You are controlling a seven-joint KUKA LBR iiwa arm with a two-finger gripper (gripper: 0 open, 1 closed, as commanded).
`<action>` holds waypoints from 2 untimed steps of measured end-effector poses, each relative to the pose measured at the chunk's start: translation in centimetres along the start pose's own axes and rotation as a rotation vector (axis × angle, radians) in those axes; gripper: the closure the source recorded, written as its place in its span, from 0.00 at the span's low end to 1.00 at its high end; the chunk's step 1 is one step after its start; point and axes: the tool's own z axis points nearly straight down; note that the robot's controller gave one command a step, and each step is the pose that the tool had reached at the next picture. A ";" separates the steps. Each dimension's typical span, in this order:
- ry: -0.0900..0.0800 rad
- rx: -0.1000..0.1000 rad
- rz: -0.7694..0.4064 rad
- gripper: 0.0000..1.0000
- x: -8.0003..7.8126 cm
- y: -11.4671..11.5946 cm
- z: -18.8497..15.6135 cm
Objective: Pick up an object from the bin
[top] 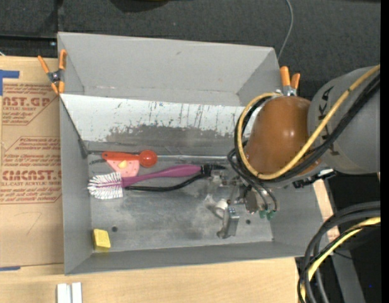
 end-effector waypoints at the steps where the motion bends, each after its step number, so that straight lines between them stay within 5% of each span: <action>1: 0.000 0.000 0.497 0.00 -0.2 1.1 4.8; 2: 0.000 0.000 -0.009 0.00 -0.1 -3.2 4.7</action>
Offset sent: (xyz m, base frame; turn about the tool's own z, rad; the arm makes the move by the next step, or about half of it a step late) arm 0.0000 -0.0416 -0.0454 -0.0345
